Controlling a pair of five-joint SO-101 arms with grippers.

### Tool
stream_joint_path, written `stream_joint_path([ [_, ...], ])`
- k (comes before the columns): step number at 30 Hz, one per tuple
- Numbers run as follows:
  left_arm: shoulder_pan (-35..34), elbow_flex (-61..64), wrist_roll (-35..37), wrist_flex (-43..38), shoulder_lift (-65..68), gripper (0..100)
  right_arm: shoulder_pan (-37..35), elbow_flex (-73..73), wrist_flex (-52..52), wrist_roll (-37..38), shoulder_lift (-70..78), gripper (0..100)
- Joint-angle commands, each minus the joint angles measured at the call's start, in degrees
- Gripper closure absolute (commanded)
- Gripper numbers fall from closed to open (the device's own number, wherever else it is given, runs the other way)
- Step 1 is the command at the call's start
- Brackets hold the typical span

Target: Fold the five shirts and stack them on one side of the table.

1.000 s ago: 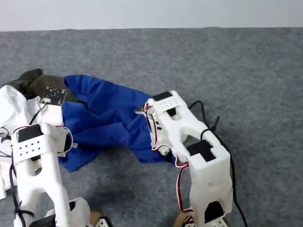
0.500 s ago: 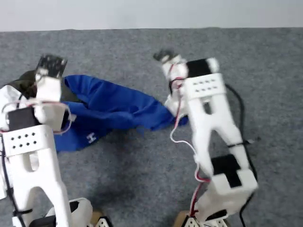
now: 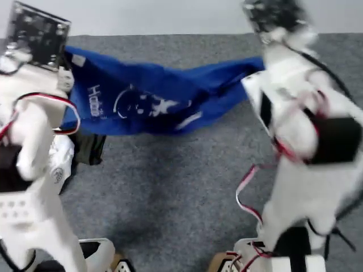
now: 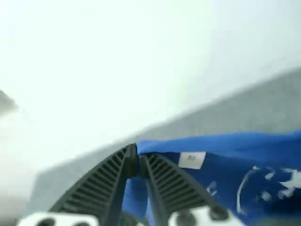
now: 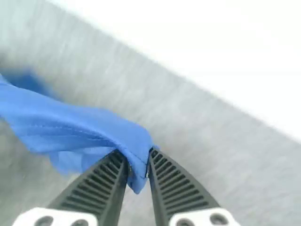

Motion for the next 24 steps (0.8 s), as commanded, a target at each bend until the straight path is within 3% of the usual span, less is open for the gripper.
stream_joint_path([
  [1, 0.18, -6.37, -0.09, -1.23, -1.32, 100, 3.30, -7.65, 0.84, 3.78, -4.79, 98.9],
  [13, 0.18, -19.74, -0.09, 15.12, -1.41, 100, 12.62, -16.97, 0.31, 10.81, -14.02, 98.9],
  [19, 0.18, -27.82, -0.09, 18.64, -1.41, 100, 23.52, -18.02, -11.82, 12.22, -17.45, 98.9],
  [24, 0.35, -34.77, 0.00, 18.64, -1.41, 100, 27.12, -17.93, -18.07, 12.22, -18.59, 98.9],
])
